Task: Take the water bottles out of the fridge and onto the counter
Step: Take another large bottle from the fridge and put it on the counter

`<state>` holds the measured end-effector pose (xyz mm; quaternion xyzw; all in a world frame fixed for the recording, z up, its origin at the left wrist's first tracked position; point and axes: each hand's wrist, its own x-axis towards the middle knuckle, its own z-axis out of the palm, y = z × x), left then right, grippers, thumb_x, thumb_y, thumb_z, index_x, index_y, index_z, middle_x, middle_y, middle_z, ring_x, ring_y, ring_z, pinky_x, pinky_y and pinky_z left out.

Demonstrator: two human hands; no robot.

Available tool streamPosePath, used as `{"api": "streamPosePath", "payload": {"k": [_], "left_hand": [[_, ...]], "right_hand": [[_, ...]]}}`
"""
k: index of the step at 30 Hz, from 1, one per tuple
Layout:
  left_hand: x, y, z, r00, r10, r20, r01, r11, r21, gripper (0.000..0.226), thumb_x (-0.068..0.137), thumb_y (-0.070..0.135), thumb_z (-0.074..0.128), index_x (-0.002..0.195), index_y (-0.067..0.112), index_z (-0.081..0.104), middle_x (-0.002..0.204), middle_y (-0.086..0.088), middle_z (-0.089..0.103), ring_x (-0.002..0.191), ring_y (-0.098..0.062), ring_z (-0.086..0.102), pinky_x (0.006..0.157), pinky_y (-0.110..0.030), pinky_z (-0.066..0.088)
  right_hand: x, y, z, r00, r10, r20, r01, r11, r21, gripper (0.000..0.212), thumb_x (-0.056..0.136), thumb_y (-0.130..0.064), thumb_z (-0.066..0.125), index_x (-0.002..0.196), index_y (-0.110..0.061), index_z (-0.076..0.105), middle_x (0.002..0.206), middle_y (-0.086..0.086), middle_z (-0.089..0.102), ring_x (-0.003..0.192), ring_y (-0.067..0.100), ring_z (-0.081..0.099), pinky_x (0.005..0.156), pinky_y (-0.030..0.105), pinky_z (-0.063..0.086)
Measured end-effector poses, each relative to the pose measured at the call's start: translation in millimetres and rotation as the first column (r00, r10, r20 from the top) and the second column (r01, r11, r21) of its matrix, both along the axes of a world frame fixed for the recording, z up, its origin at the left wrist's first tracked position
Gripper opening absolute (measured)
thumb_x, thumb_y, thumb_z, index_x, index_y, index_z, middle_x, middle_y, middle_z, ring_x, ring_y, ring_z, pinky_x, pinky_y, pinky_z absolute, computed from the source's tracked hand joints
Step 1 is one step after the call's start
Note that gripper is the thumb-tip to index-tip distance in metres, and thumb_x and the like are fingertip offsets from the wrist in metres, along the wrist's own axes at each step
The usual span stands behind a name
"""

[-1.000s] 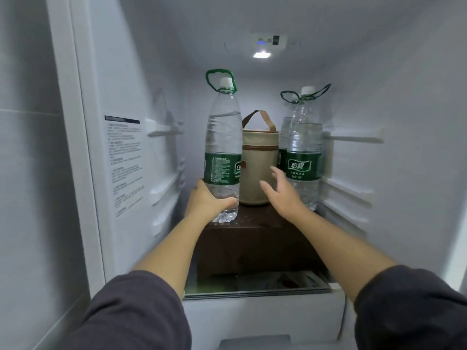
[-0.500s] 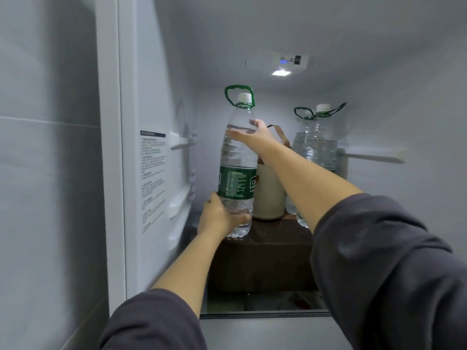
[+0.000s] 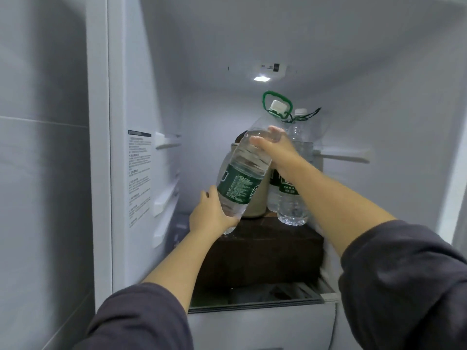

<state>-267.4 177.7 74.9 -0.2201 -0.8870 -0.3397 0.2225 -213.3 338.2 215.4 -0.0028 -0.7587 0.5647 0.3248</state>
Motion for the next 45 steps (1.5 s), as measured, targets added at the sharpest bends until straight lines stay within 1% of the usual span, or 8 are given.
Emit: {"api": "streamPosePath", "payload": {"k": [3, 8, 12, 17, 23, 34, 39, 45], "left_hand": [[3, 5, 1, 0.996, -0.004, -0.085, -0.002, 0.997, -0.077, 0.089, 0.066, 0.058, 0.078, 0.134, 0.024, 0.029, 0.126, -0.002, 0.045, 0.108, -0.027, 0.058, 0.072, -0.037, 0.05], [3, 9, -4, 0.991, -0.034, -0.131, 0.021, 0.994, -0.103, 0.099, 0.065, 0.058, 0.079, 0.141, 0.027, 0.024, 0.133, -0.001, 0.041, 0.12, -0.024, 0.047, 0.081, -0.04, 0.052], [-1, 8, -13, 0.992, -0.118, -0.042, 0.116, 0.992, -0.047, 0.106, 0.064, 0.051, 0.084, 0.146, 0.03, 0.021, 0.143, -0.001, 0.04, 0.13, -0.025, 0.04, 0.095, -0.045, 0.05], [7, 9, -12, 0.983, -0.183, -0.032, 0.185, 0.981, 0.054, 0.1, 0.067, 0.039, 0.086, 0.146, 0.03, 0.025, 0.14, -0.005, 0.046, 0.126, -0.027, 0.047, 0.095, -0.043, 0.052], [26, 8, -2, 0.957, -0.276, -0.088, 0.279, 0.96, 0.017, 0.095, 0.065, 0.046, 0.084, 0.142, 0.032, 0.029, 0.136, 0.001, 0.049, 0.121, -0.022, 0.05, 0.092, -0.04, 0.053], [29, 10, -11, 0.933, -0.356, -0.057, 0.357, 0.934, 0.007, 0.107, 0.062, 0.05, 0.086, 0.145, 0.036, 0.019, 0.142, 0.002, 0.043, 0.126, -0.019, 0.047, 0.098, -0.043, 0.052], [23, 15, -24, 0.936, -0.33, -0.121, 0.341, 0.937, 0.081, 0.106, 0.057, 0.051, 0.088, 0.14, 0.038, 0.024, 0.137, 0.001, 0.045, 0.123, -0.019, 0.048, 0.095, -0.037, 0.051], [32, 13, -28, 0.922, -0.346, -0.177, 0.37, 0.92, 0.129, 0.098, 0.061, 0.05, 0.085, 0.14, 0.037, 0.029, 0.135, 0.004, 0.047, 0.122, -0.018, 0.048, 0.093, -0.042, 0.053]], "right_hand": [[18, 19, 3, 0.999, -0.007, -0.042, 0.003, 0.994, -0.105, 0.071, 0.08, -0.036, 0.079, 0.139, -0.018, 0.043, 0.126, 0.004, 0.055, 0.114, 0.024, 0.059, 0.102, 0.049, 0.047], [34, 38, 3, 0.993, -0.088, -0.078, 0.062, 0.954, -0.292, 0.028, 0.081, -0.043, 0.076, 0.094, -0.02, 0.069, 0.101, -0.003, 0.073, 0.102, 0.019, 0.067, 0.1, 0.044, 0.049], [37, 41, -3, 0.989, -0.086, -0.12, 0.026, 0.9, -0.434, 0.02, 0.08, -0.034, 0.078, 0.084, -0.017, 0.067, 0.085, -0.004, 0.076, 0.088, 0.018, 0.073, 0.085, 0.038, 0.057], [49, 44, -8, 0.984, -0.102, -0.146, 0.013, 0.857, -0.515, 0.015, 0.082, -0.03, 0.076, 0.077, -0.021, 0.065, 0.079, -0.008, 0.074, 0.097, 0.018, 0.071, 0.091, 0.043, 0.055], [89, 57, -8, 0.956, 0.04, -0.292, -0.168, 0.888, -0.429, 0.009, 0.089, -0.029, 0.071, 0.088, -0.021, 0.066, 0.1, -0.006, 0.074, 0.091, 0.016, 0.074, 0.069, 0.031, 0.06], [97, 65, -7, 0.978, 0.118, -0.173, -0.171, 0.929, -0.327, 0.055, 0.087, -0.043, 0.069, 0.134, -0.021, 0.054, 0.137, -0.002, 0.06, 0.128, 0.024, 0.055, 0.113, 0.048, 0.039], [93, 62, -8, 0.944, 0.15, -0.294, -0.234, 0.932, -0.275, 0.011, 0.096, -0.024, 0.062, 0.094, -0.016, 0.07, 0.106, 0.0, 0.074, 0.105, 0.023, 0.069, 0.091, 0.045, 0.056], [108, 50, -13, 0.918, 0.071, -0.39, -0.204, 0.928, -0.312, 0.034, 0.09, -0.009, 0.059, 0.061, -0.02, 0.073, 0.075, 0.0, 0.073, 0.08, 0.021, 0.07, 0.092, 0.049, 0.053]]}}
